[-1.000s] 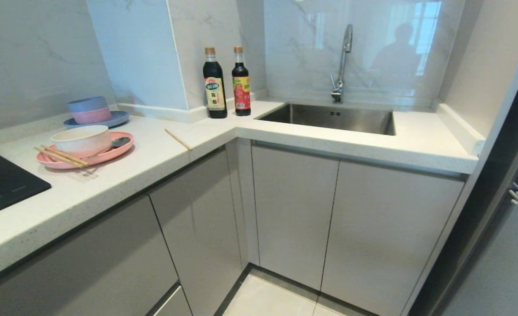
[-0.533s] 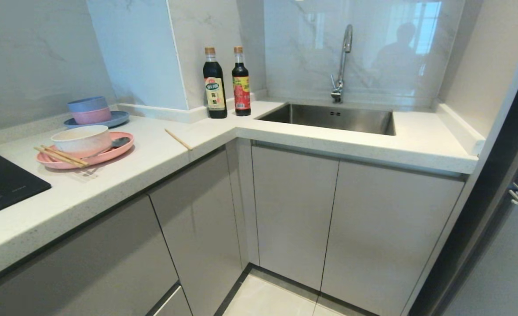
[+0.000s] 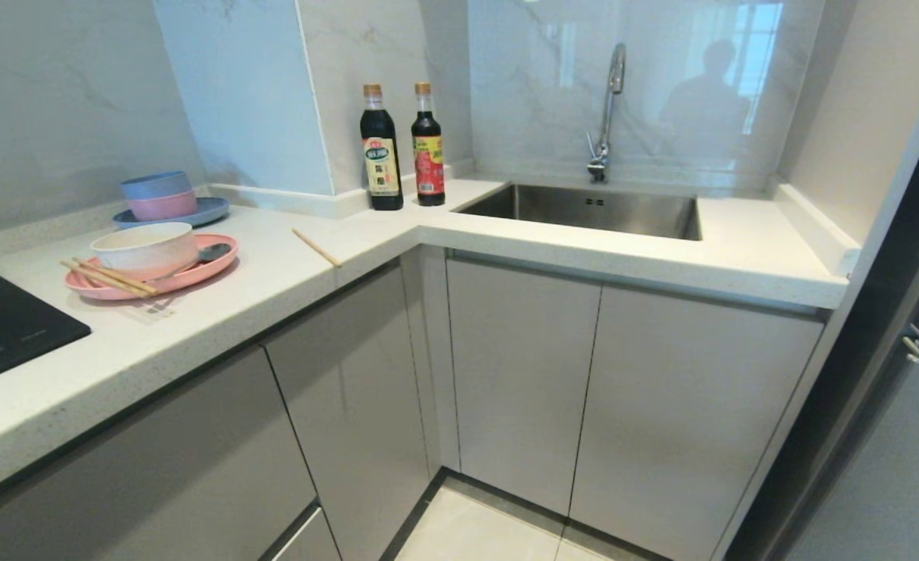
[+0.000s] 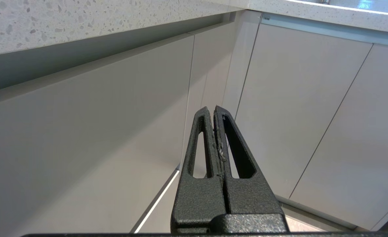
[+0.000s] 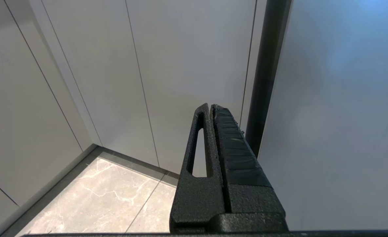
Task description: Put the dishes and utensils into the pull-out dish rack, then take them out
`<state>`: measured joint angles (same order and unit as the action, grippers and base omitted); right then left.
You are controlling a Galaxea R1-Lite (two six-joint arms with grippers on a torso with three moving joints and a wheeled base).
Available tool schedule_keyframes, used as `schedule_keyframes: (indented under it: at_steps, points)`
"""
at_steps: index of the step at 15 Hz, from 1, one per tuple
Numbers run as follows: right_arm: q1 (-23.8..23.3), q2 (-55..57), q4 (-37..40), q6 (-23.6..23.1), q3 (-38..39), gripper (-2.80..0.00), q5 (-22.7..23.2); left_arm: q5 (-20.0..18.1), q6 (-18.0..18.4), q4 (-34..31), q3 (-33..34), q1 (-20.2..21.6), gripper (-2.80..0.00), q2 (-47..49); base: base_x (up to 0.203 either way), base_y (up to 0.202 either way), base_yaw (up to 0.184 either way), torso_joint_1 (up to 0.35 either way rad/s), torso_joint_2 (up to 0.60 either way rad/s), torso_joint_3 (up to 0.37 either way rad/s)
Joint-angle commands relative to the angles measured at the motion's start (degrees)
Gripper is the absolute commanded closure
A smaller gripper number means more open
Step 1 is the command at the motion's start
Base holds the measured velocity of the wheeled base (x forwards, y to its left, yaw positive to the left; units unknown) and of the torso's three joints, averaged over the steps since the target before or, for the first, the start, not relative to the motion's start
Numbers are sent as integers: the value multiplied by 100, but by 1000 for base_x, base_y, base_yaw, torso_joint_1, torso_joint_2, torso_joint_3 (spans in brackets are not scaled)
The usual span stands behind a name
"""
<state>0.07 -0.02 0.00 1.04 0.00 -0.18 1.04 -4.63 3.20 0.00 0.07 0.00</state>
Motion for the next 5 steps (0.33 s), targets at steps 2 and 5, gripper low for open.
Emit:
schedule_keyframes:
  at_steps: [2, 5]
  points:
    - [1, 2, 0, 2, 9, 0, 1, 2, -3, 5, 123, 1, 0, 9, 0, 0, 0, 0, 0, 0]
    - [1, 2, 0, 2, 9, 0, 1, 2, -3, 5, 123, 1, 0, 9, 0, 0, 0, 0, 0, 0]
